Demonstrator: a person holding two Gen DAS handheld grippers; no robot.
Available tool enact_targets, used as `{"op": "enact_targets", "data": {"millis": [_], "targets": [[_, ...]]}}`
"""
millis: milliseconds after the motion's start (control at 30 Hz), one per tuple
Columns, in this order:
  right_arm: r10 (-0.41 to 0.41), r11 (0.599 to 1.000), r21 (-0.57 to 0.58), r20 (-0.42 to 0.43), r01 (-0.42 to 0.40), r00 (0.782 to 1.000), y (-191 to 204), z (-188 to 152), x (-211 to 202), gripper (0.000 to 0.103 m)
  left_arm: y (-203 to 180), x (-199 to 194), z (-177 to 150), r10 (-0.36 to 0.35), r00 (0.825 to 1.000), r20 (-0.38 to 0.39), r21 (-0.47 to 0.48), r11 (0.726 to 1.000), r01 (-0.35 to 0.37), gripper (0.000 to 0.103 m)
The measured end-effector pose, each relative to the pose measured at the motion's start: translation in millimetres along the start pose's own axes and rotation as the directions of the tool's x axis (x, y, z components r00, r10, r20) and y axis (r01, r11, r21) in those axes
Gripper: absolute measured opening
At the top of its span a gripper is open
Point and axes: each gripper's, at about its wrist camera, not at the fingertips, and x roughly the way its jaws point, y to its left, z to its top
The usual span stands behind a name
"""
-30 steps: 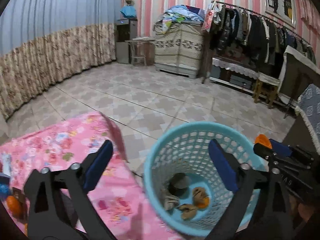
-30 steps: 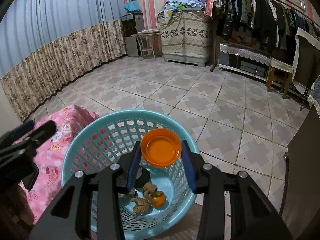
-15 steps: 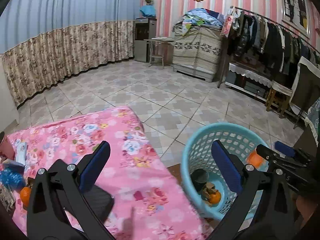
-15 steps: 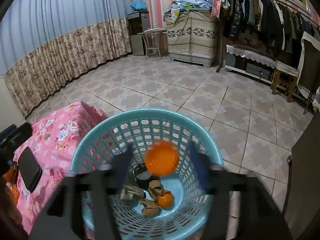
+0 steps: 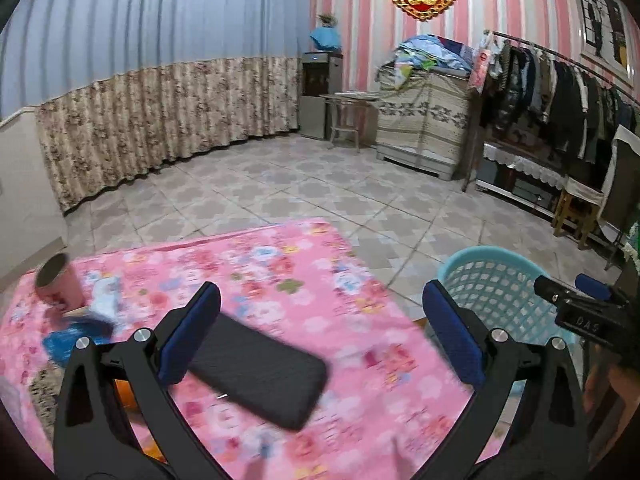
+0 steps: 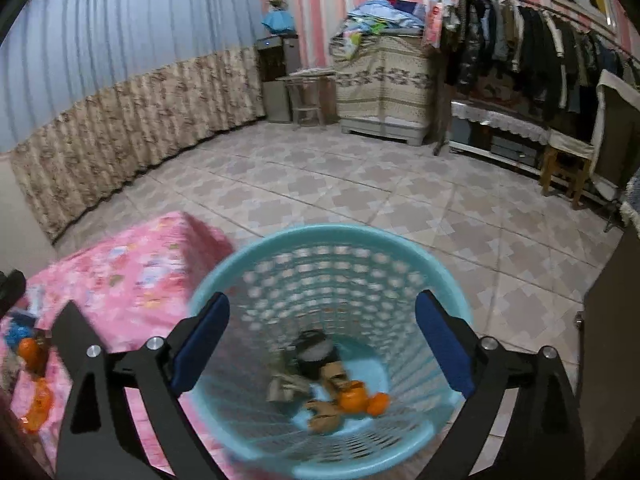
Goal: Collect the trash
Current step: 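Move both tools back over the table toward the orange and the snack wrapper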
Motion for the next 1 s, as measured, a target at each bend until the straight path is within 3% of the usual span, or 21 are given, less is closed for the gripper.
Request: {"op": "enact_targets", "data": {"millis": [267, 467, 667, 867, 1000], "targets": [[0.115, 0.983, -0.146, 0.026, -0.110, 0.993, 96, -21, -16, 0.095, 95, -35, -31, 0.102, 0.994, -0.044, -0.043, 0.994, -0.104, 0.098], [0.181, 0.954, -0.237, -0.035, -0.184, 0.983, 160, -43, -11, 0.095, 172, -45, -55, 0.205, 0.973, -0.104, -0.085, 0.973, -0.214, 0.098], [0.280, 0.918, -0.253, -0.134, -0.306, 0.951, 209, -71, -9, 0.095, 237, -46, -79, 0.255, 0.954, -0.155, -0.172, 0.944, -0.280, 0.098], [0.300, 0.855, -0.356, -0.250, -0.376, 0.921, 260, -111, 0, 0.095, 257, -47, -96, 0.266, 0.946, -0.183, -0.173, 0.939, -0.298, 0.098], [0.287, 0.826, -0.409, -0.286, -0.387, 0.914, 278, -128, 3, 0.095, 261, -52, -101, 0.267, 0.946, -0.185, -0.162, 0.941, -0.297, 0.098]]}}
